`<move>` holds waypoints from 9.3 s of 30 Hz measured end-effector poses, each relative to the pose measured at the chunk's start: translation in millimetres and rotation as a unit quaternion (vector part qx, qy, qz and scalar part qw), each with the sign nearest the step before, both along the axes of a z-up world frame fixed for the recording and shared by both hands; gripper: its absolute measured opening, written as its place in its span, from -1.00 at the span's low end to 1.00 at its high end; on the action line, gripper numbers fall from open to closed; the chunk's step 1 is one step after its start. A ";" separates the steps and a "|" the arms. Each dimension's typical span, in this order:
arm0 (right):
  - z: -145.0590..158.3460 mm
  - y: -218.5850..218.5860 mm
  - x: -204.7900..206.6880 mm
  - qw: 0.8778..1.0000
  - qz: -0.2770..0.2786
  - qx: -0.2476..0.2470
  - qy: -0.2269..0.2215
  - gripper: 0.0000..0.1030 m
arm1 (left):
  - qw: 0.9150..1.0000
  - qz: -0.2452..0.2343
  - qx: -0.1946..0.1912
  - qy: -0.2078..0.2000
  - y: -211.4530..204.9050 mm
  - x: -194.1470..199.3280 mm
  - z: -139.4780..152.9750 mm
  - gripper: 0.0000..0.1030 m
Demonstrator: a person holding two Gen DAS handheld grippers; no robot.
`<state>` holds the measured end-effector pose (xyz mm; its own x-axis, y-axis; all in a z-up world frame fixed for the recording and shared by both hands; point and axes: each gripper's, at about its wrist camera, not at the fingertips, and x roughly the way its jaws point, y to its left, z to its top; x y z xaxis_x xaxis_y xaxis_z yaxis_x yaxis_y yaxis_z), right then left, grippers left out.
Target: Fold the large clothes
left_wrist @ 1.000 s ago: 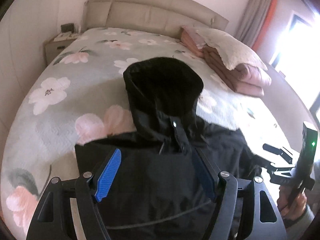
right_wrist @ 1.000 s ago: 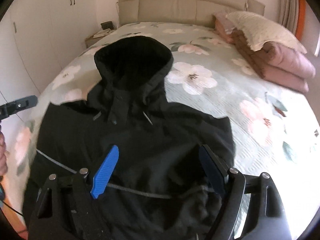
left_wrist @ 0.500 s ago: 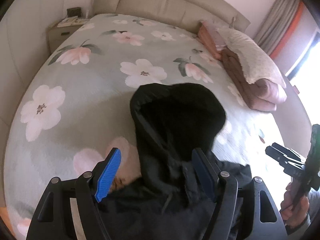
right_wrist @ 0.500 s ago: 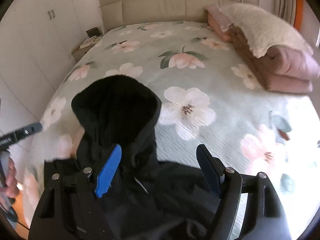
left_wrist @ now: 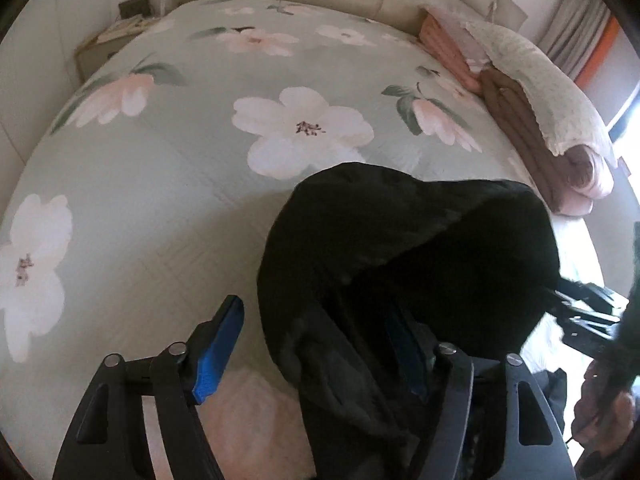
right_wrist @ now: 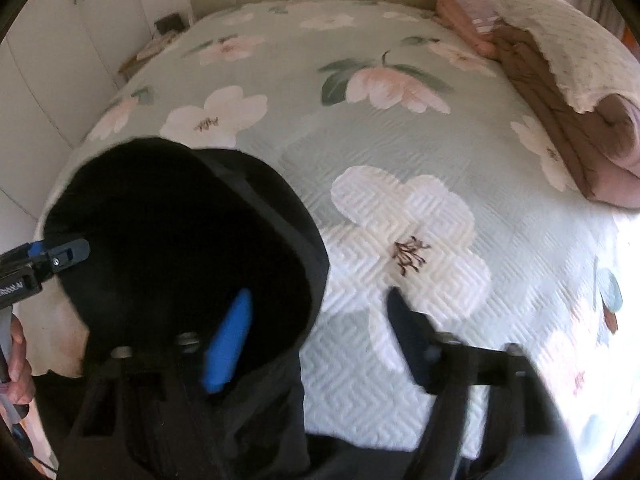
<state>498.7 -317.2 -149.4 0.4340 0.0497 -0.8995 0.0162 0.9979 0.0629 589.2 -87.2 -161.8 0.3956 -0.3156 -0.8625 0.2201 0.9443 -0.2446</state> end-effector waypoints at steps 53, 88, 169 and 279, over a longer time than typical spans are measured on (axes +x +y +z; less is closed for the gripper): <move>-60.7 51.7 6.4 0.989 0.122 0.037 0.072 0.35 | 0.997 -0.036 -0.029 0.057 26.5 -47.0 -44.7 0.17; 62.6 40.2 -28.8 0.964 0.244 0.080 -0.067 -0.68 | 0.968 -0.204 -0.122 -0.080 32.3 -89.8 92.1 -0.75; 53.8 76.6 -479.7 0.994 0.060 0.004 -0.095 0.30 | 0.990 -0.078 -0.086 -0.085 91.3 -510.0 76.4 0.11; -12.7 -37.8 -661.5 0.984 -0.038 0.155 0.079 -0.20 | 0.980 -0.049 -0.124 0.149 177.8 -665.0 -58.2 -0.59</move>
<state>-162.8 -355.1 -162.1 0.3035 0.3047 -0.9028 0.1248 0.9266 0.3547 -75.8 90.6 -220.0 0.0944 -0.5542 -0.8270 0.1900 0.8255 -0.5315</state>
